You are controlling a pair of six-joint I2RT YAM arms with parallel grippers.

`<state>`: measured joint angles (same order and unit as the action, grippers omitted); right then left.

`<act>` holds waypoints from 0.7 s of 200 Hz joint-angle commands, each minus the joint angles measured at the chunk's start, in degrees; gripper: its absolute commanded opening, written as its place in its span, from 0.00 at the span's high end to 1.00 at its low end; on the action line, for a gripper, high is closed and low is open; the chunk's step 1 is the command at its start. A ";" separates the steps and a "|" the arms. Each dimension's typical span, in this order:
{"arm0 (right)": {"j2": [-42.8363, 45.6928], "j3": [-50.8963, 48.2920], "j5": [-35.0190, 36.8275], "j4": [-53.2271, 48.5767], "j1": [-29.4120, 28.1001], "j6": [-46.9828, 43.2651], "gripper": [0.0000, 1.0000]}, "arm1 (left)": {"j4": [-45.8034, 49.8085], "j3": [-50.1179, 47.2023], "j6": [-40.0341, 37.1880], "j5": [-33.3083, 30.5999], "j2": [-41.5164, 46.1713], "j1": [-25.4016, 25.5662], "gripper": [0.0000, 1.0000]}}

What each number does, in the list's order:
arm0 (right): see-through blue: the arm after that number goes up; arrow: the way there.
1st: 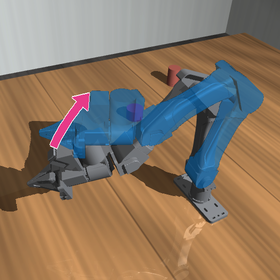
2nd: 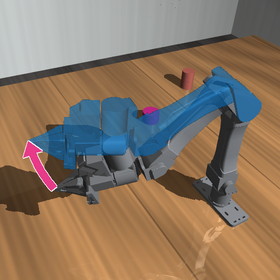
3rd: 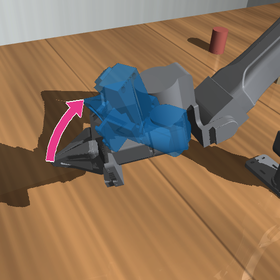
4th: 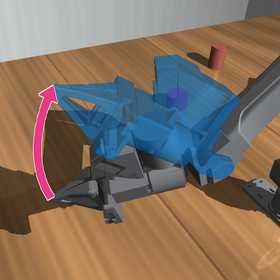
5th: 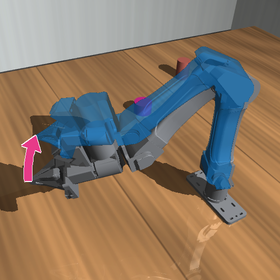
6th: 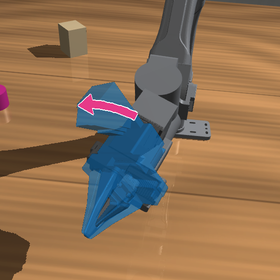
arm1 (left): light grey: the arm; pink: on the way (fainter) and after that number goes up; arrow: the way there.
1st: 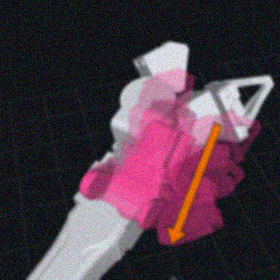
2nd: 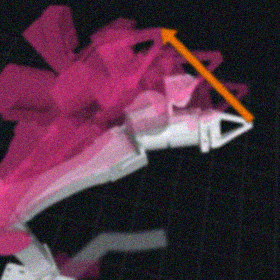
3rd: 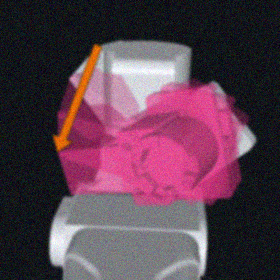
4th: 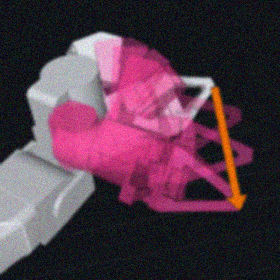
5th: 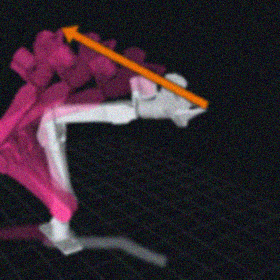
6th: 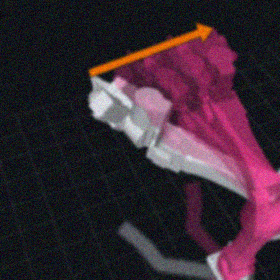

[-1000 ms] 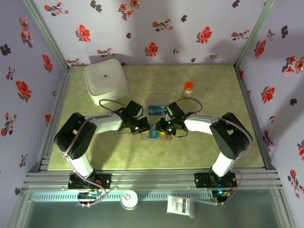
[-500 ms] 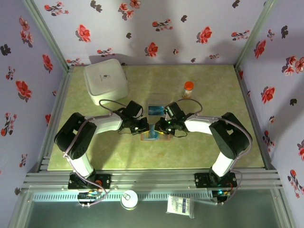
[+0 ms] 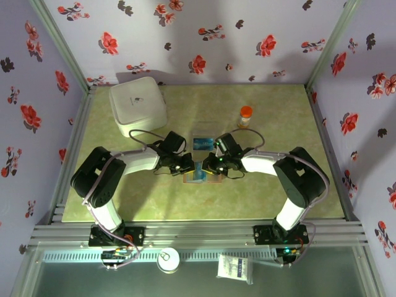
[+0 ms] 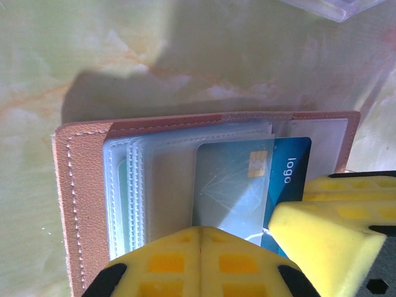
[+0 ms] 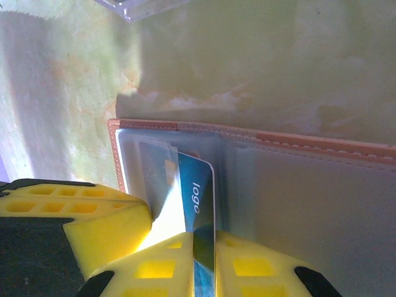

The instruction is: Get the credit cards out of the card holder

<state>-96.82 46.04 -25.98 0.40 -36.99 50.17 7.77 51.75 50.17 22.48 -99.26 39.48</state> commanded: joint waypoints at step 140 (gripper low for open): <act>9.16 0.04 1.43 -9.54 2.80 -5.36 0.89 | 1.98 0.83 -1.46 -1.45 1.95 0.26 1.00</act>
<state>-89.76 44.12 -25.50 -4.75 -34.48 47.40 7.81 51.62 50.17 22.46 -99.24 39.48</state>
